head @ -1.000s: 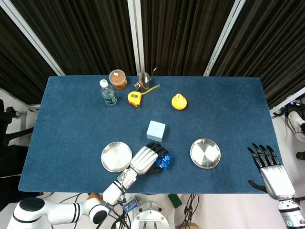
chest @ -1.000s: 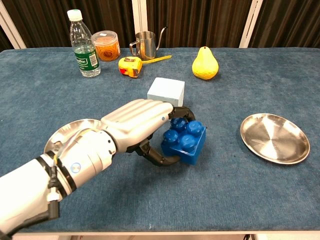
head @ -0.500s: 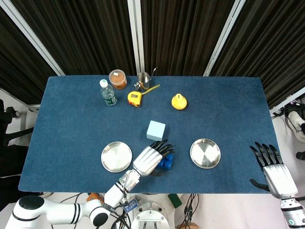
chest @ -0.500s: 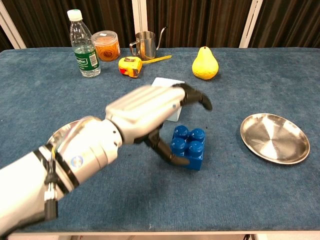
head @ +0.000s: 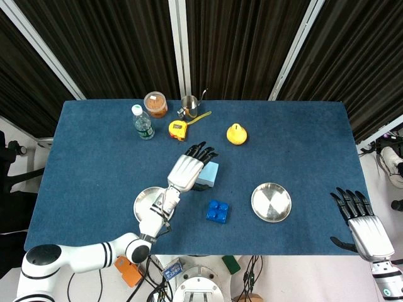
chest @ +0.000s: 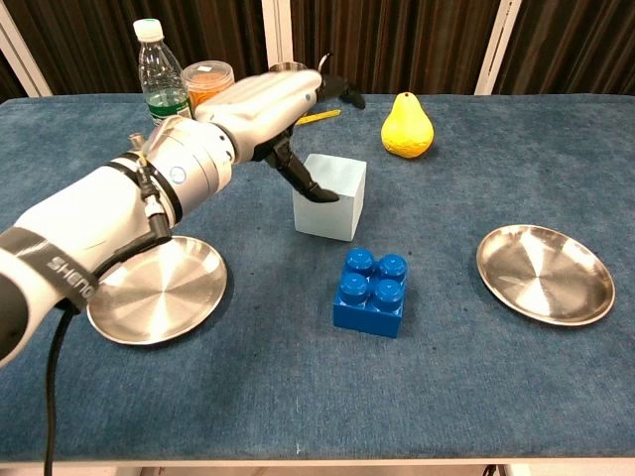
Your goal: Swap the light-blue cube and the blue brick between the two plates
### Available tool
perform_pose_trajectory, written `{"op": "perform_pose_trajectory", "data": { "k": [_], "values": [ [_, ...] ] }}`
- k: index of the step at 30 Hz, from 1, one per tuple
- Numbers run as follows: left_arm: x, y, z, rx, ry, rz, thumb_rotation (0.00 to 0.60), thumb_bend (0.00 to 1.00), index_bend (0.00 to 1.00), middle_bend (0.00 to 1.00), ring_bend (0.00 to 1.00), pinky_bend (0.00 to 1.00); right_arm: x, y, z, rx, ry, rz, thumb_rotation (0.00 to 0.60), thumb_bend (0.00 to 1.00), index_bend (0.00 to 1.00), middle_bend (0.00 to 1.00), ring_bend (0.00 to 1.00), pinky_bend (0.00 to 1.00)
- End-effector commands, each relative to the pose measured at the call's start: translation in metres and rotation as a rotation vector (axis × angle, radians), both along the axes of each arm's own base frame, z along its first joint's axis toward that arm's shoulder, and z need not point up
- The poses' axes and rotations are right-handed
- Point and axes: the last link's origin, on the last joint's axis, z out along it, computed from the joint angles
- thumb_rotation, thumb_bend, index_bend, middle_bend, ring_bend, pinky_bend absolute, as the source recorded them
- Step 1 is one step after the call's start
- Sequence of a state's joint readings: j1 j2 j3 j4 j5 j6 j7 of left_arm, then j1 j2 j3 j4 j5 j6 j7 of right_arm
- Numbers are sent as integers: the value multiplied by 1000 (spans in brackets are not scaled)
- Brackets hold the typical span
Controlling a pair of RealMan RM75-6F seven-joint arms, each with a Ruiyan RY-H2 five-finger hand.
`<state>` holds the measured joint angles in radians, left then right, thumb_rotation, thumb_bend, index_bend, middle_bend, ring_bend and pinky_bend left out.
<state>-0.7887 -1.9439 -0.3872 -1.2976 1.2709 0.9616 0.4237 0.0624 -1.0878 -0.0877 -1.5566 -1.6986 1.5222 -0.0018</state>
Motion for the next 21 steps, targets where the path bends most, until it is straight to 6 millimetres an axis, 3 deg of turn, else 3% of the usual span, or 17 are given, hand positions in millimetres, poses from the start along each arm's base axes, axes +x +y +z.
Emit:
{"op": "perform_pose_trajectory", "data": {
  "k": [1,6,8,10,17,21],
  "values": [
    [-4,9,-9,-20,43,18,600,66,185,128,17,132,0,0,1,0,-4,-1,600,196,0,0,0,0],
    [-14,14,-18,-45,93,54,600,70,192,149,53,130,-2,-1,3,-4,-6,-5,600,196,0,0,0,0],
    [-14,15,-20,-38,94,65,600,100,267,248,136,125,-2,-1,3,-5,-7,-4,600,196,0,0,0,0],
    [-17,16,-24,-37,89,86,600,152,411,405,255,115,-2,-1,4,-10,-8,-3,600,196,0,0,0,0],
    [-17,18,-25,-42,60,100,600,194,575,580,367,114,-2,1,6,-16,-15,-1,600,196,0,0,0,0],
    [-12,9,-10,-32,13,60,600,223,620,624,397,114,-2,0,5,-12,-12,-3,600,196,0,0,0,0]
  ]
}}
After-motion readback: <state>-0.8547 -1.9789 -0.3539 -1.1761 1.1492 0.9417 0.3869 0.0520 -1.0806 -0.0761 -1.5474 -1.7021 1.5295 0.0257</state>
